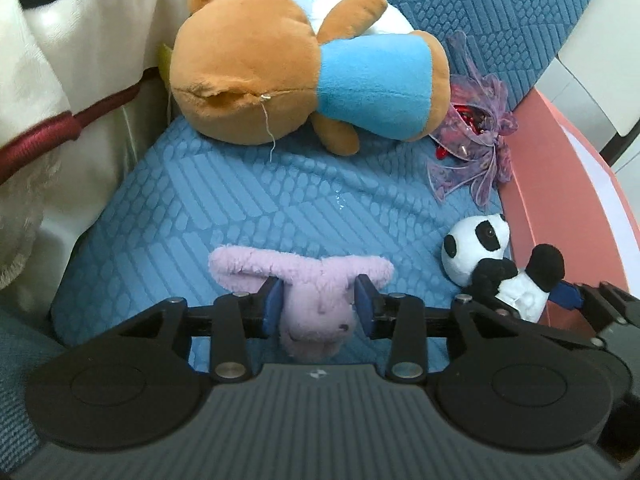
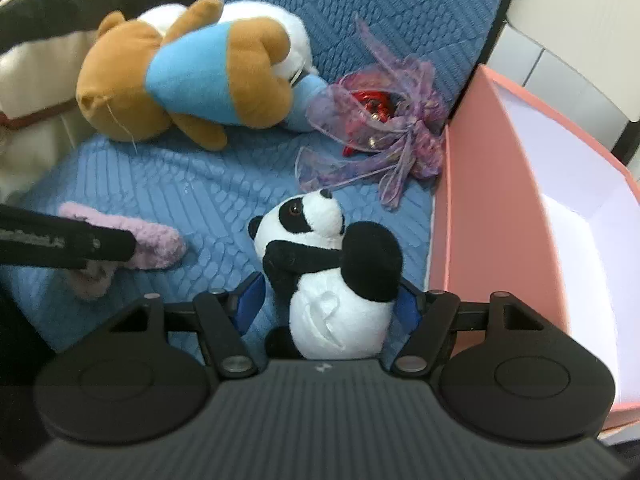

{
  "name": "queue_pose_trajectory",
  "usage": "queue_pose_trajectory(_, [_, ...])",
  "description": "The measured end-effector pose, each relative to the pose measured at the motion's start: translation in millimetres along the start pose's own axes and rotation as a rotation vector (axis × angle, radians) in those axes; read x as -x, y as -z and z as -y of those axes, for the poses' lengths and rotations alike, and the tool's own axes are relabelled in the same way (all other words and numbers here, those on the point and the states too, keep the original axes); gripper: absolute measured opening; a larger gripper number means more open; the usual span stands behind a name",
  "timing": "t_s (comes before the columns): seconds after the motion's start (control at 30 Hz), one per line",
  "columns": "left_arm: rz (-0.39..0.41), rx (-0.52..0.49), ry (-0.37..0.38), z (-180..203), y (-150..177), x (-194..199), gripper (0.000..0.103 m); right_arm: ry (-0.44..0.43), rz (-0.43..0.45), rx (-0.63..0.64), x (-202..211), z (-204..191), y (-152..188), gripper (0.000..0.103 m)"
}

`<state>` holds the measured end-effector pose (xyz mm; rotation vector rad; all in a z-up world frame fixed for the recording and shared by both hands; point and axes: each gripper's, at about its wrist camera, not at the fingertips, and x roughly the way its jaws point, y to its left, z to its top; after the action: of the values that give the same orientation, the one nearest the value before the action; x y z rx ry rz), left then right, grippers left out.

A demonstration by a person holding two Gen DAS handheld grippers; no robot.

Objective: Organize objects
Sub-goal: 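Lift the bunny with the left tool while the right tool carries the panda to the box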

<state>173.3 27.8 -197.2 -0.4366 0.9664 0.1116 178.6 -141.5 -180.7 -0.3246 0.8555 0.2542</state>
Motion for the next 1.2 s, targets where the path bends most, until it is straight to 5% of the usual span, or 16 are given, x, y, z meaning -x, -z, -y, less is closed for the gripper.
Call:
queue_pose_trajectory(0.23, [-0.009,-0.049,-0.017,5.1,-5.5,2.1,0.045,-0.023,0.008,-0.062,2.9,2.5,-0.1,0.061])
queue_pose_trajectory(0.7, [-0.030,-0.036,-0.017,7.1,-8.1,8.3,0.034,-0.107,-0.009,-0.170,33.4,18.7,0.3,0.060])
queue_pose_trajectory(1.2, [0.005,-0.013,0.059,54.0,-47.7,53.9,0.034,-0.174,0.036,-0.238,93.2,68.7,-57.0,0.060])
